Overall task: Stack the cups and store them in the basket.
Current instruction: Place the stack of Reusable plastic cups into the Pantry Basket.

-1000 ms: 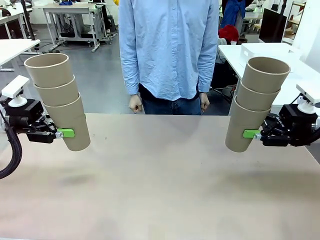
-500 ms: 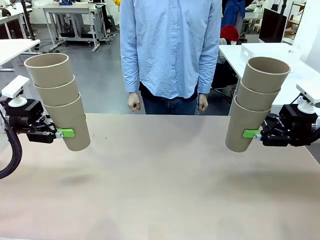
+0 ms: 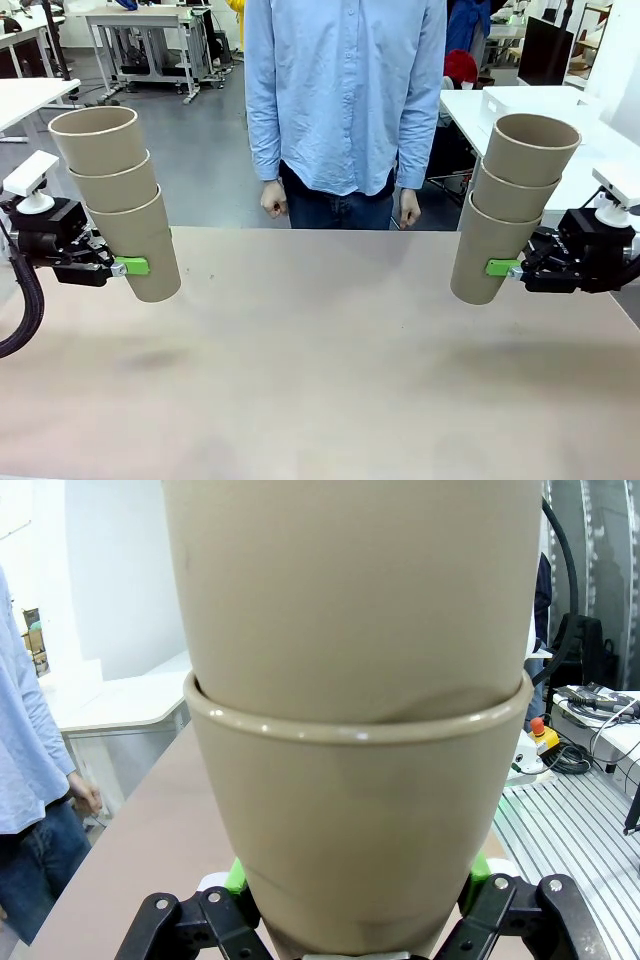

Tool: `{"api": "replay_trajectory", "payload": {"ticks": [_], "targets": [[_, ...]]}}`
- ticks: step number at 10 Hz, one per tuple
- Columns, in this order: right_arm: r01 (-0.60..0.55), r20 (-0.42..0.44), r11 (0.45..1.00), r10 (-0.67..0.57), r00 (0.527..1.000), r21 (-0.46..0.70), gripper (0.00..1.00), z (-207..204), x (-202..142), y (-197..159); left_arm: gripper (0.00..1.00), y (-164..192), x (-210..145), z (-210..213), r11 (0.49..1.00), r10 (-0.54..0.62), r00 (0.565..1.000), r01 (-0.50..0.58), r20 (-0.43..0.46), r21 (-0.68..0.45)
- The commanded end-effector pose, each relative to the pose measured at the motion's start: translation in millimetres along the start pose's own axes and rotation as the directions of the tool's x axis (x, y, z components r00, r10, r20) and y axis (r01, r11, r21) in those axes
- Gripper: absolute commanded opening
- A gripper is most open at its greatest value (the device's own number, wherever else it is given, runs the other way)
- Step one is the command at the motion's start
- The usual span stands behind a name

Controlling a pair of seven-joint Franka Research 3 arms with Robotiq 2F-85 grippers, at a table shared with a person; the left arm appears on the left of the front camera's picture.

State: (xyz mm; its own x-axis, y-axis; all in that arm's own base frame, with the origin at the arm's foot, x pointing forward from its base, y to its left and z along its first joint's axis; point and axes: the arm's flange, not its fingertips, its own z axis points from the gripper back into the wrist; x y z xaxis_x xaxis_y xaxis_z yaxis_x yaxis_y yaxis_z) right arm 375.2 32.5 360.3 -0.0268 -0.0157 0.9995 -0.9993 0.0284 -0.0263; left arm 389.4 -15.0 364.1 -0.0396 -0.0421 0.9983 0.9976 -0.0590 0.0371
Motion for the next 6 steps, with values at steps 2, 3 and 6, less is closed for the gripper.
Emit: {"api": "replay_trajectory", "payload": {"ticks": [2, 3, 6], "targets": [[-0.012, 0.001, 1.0, 0.012, 1.0, -0.004, 0.85, 0.0, 3.9, -0.3, 0.85, -0.6, 2.8, -0.3, 1.0, -0.005, 1.0, 0.005, 0.005, -0.003], [-0.012, 0.001, 1.0, 0.012, 1.0, -0.004, 0.85, 0.0, 3.9, -0.3, 0.85, -0.6, 2.8, -0.3, 1.0, -0.005, 1.0, 0.005, 0.005, -0.003], [-0.012, 0.001, 1.0, 0.012, 1.0, -0.004, 0.85, 0.0, 3.9, -0.3, 0.85, -0.6, 2.8, -0.3, 1.0, -0.005, 1.0, 0.005, 0.005, -0.003]]}}
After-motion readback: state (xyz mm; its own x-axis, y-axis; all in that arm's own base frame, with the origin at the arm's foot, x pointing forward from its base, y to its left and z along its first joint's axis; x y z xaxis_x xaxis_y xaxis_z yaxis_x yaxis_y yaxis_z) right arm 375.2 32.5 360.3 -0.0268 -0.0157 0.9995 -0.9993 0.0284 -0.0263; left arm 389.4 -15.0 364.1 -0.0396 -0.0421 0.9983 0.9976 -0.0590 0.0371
